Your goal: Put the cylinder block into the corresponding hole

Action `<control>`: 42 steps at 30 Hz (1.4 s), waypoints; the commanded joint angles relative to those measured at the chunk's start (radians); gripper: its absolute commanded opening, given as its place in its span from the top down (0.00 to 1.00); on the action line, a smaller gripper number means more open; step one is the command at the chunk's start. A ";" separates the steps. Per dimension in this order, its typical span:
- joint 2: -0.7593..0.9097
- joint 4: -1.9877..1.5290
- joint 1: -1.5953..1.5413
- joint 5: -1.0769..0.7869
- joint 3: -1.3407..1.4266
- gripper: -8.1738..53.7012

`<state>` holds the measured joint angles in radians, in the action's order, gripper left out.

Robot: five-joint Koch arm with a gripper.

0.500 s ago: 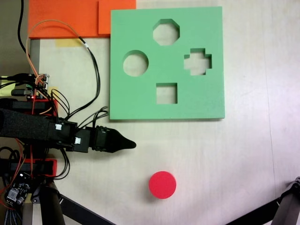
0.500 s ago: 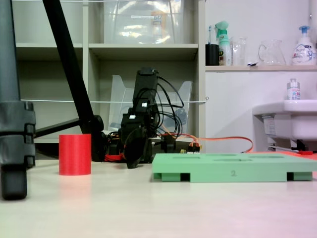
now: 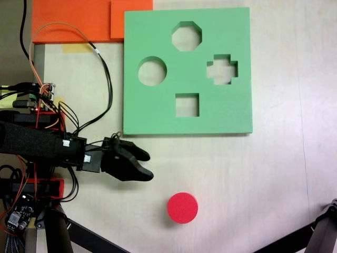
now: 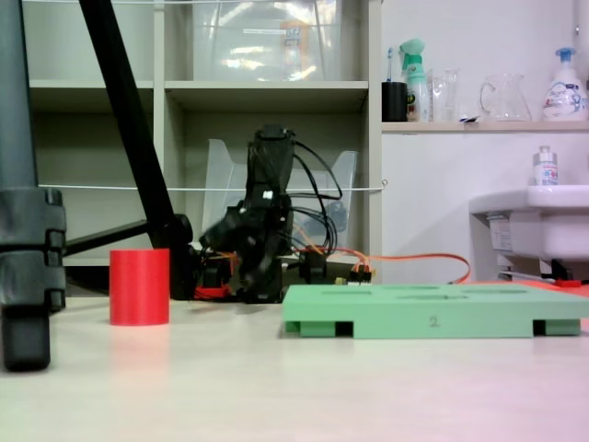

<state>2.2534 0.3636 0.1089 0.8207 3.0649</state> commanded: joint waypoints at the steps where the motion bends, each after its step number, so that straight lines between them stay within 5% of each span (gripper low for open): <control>1: 0.072 0.284 -0.003 0.284 0.071 0.31; 3: 0.072 0.402 0.014 0.528 0.071 0.30; 9: 0.060 0.402 0.158 0.778 0.067 0.36; 15: 0.005 0.362 0.166 0.804 0.060 0.36; 18: -0.213 0.563 0.176 0.802 0.043 0.27; 23: -1.020 1.434 0.218 0.804 0.009 0.09; 27: -1.083 1.424 0.244 0.796 -0.026 0.03; 42: -1.261 1.321 0.333 0.802 -0.456 0.04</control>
<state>0.9848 1.6306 0.4310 1.6091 2.6231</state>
